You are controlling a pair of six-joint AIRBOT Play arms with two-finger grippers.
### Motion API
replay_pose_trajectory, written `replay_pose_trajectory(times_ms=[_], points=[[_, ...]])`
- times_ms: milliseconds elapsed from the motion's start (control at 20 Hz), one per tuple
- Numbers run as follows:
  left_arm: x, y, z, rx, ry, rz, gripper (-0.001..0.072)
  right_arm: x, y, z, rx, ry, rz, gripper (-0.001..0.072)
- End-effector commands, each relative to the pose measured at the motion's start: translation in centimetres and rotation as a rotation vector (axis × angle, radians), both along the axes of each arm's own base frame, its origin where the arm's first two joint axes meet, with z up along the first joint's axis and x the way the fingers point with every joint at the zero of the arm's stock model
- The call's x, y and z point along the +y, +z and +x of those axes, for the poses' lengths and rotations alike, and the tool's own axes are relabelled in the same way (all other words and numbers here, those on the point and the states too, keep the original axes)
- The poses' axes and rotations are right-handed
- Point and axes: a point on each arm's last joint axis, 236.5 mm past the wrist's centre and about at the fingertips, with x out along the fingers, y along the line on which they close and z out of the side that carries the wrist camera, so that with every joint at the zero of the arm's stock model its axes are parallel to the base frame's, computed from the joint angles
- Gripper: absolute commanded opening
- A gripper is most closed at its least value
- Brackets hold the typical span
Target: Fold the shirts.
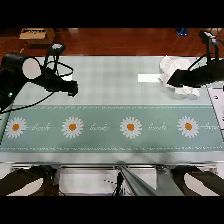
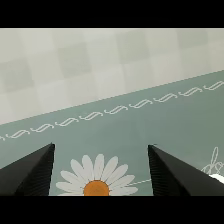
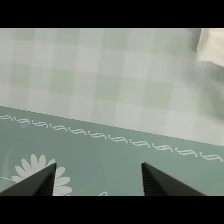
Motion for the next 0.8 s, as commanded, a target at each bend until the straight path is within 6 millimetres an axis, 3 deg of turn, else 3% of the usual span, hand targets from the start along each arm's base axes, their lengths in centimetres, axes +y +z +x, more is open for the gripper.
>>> replay_pose_trajectory(times_ms=[0, 150, 300, 400, 600, 650, 750], points=[[0.0, 0.0, 0.1, -0.003, -0.001, 0.000, 0.0720, 0.8, 0.4, 0.1, -0.006, 0.003, 0.036, 0.0600], [-0.5, 0.6, 1.3, -0.060, 0.000, -0.020, 0.0720, 1.7, 1.2, 0.9, -0.046, -0.005, 0.089, 0.0598], [-0.5, 0.8, 1.6, -0.073, 0.001, -0.025, 0.0720, 0.5, 2.3, 3.4, -0.153, -0.062, 0.062, 0.0597], [-0.5, 0.8, 1.6, -0.074, 0.000, -0.025, 0.0720, -2.5, 3.4, 6.0, -0.267, -0.170, -0.015, 0.0596], [-0.6, 0.8, 1.7, -0.080, 0.000, -0.027, 0.0720, -11.7, 6.6, 10.2, -0.502, -0.490, -0.242, 0.0595], [-0.5, 0.7, 1.4, -0.067, 0.000, -0.022, 0.0720, -13.1, 5.9, 10.9, -0.508, -0.508, -0.295, 0.0595], [-0.3, 0.4, 0.7, -0.033, -0.001, -0.011, 0.0720, -14.9, 2.3, 11.9, -0.430, -0.527, -0.324, 0.0595]])
